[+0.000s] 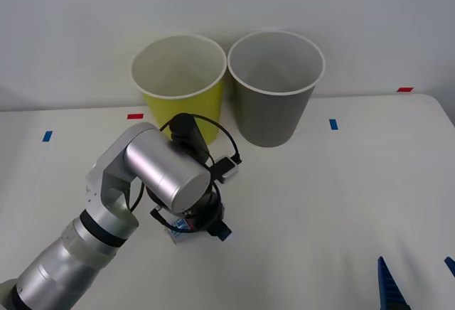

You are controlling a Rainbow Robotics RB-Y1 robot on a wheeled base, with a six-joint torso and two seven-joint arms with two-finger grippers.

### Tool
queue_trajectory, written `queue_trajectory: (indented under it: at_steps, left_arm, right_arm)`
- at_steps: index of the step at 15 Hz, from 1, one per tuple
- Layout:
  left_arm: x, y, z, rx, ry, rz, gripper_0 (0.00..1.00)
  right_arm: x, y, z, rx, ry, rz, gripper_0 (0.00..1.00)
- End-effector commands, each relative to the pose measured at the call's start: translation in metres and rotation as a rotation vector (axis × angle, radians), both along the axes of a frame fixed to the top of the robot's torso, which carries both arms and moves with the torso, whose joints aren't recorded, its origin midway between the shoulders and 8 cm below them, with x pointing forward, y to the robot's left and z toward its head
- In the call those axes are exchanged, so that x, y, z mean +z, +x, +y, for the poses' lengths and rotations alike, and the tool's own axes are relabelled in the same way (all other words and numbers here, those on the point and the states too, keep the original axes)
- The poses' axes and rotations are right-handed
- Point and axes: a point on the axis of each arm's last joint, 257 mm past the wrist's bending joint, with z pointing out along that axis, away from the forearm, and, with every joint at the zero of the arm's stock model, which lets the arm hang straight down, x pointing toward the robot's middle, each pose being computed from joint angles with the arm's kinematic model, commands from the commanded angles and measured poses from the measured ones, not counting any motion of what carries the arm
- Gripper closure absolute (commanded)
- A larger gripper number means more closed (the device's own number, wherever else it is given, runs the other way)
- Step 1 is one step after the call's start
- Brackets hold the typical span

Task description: Put cans in the gray bin and PET bottles in the light green bin.

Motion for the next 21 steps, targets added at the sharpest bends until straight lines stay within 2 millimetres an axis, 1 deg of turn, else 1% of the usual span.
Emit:
queue_trajectory:
  at_steps: [1, 2, 4, 6, 10, 11, 12, 13, 14, 15, 16, 21]
  left_arm:
    - [-0.0031, 0.0044, 0.0062, 0.009, 0.020, 0.001, 0.00]
    - [-0.0027, 0.0079, 0.0072, 0.007, 0.027, 0.000, 0.00]
    - [-0.0055, 0.0087, 0.0078, 0.004, 0.037, 0.006, 0.00]
    - [-0.0077, 0.0106, 0.0045, 0.000, 0.034, 0.004, 0.00]
    - [-0.0095, 0.0062, 0.0028, -0.009, 0.029, 0.019, 0.00]
    - [-0.0090, 0.0062, 0.0020, -0.011, 0.026, 0.020, 0.11]
    - [-0.0098, 0.0054, 0.0025, -0.011, 0.025, 0.023, 0.24]
    - [-0.0100, 0.0051, 0.0027, -0.013, 0.025, 0.025, 0.50]
    - [-0.0102, 0.0047, 0.0035, -0.014, 0.027, 0.027, 0.69]
    - [-0.0102, 0.0045, 0.0027, -0.017, 0.024, 0.027, 0.94]
    - [-0.0103, 0.0039, 0.0026, -0.019, 0.024, 0.029, 1.00]
    - [-0.0102, 0.0036, 0.0021, -0.030, 0.025, 0.027, 1.00]
  right_arm:
    - [0.0000, 0.0000, 0.0000, 0.000, 0.000, 0.000, 0.00]
    - [0.0000, 0.0000, 0.0000, 0.000, 0.000, 0.000, 0.00]
    - [0.0000, 0.0000, 0.0000, 0.000, 0.000, 0.000, 0.00]
    - [0.0000, 0.0000, 0.0000, 0.000, 0.000, 0.000, 0.00]
    - [0.0000, 0.0000, 0.0000, 0.000, 0.000, 0.000, 0.00]
    - [0.0000, 0.0000, 0.0000, 0.000, 0.000, 0.000, 0.00]
    - [0.0000, 0.0000, 0.0000, 0.000, 0.000, 0.000, 0.00]
    - [0.0000, 0.0000, 0.0000, 0.000, 0.000, 0.000, 0.00]
    - [0.0000, 0.0000, 0.0000, 0.000, 0.000, 0.000, 0.00]
    - [0.0000, 0.0000, 0.0000, 0.000, 0.000, 0.000, 0.00]
    - [0.0000, 0.0000, 0.0000, 0.000, 0.000, 0.000, 0.00]
    - [0.0000, 0.0000, 0.0000, 0.000, 0.000, 0.000, 0.00]
